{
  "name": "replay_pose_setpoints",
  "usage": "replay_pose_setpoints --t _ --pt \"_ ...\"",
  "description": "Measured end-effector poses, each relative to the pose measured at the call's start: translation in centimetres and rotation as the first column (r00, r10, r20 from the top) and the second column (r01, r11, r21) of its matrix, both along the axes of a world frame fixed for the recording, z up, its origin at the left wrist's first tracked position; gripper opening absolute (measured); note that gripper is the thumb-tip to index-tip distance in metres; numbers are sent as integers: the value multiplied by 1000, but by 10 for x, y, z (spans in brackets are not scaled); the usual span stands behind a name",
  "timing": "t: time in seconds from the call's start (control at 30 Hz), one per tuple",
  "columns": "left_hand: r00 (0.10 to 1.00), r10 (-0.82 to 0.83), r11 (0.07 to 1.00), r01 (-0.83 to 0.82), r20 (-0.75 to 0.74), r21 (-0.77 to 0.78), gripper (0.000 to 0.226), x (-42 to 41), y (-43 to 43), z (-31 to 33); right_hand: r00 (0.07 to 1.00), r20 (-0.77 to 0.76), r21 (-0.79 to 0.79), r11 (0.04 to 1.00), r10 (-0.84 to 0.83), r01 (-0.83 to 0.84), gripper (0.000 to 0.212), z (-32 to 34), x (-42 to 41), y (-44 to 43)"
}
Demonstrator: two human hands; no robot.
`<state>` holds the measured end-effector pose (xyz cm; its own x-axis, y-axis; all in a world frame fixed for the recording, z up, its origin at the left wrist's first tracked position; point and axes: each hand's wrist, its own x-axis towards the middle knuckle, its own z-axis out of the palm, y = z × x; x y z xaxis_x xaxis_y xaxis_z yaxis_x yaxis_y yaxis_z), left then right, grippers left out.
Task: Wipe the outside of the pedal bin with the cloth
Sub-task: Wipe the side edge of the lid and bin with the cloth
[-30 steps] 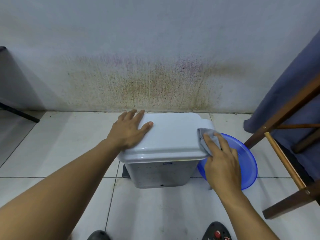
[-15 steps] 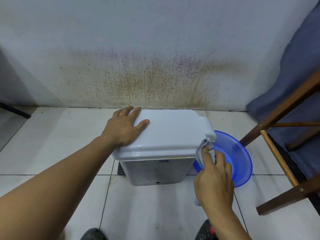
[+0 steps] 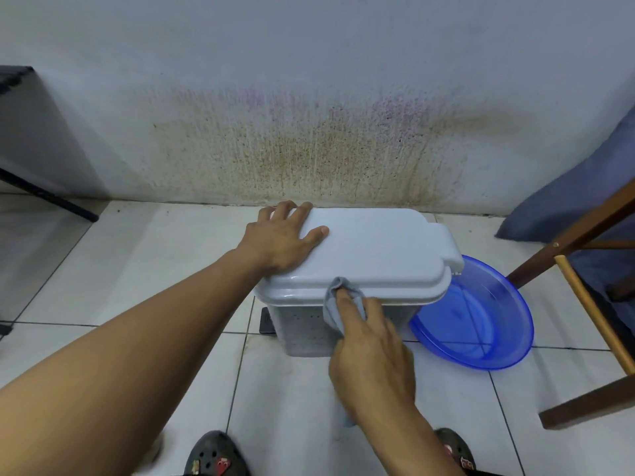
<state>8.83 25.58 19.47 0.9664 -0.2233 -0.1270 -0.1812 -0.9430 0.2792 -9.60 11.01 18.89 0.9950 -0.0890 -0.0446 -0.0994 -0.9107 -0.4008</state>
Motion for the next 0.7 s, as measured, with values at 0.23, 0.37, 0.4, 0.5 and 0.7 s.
replay_pose_setpoints --t 0.23,0.37,0.4,0.5,0.7 --pt "999 -3 1000 4 32 -18 71 -2 0 -3 988 -88 84 989 125 -118 84 12 7 58" --pt "1000 9 1000 -9 7 -21 71 -1 1 -2 983 -109 94 986 151 -141 79 13 15 79" --pt "1000 9 1000 -9 1 -22 72 -1 1 -3 981 -113 112 983 158 -145 77 14 17 82" --pt "1000 3 1000 -4 -21 -23 73 1 2 -2 984 -65 283 949 163 -139 71 11 20 68" --pt "989 -23 998 15 -147 -57 79 10 5 6 921 212 586 797 -326 147 46 20 9 -30"
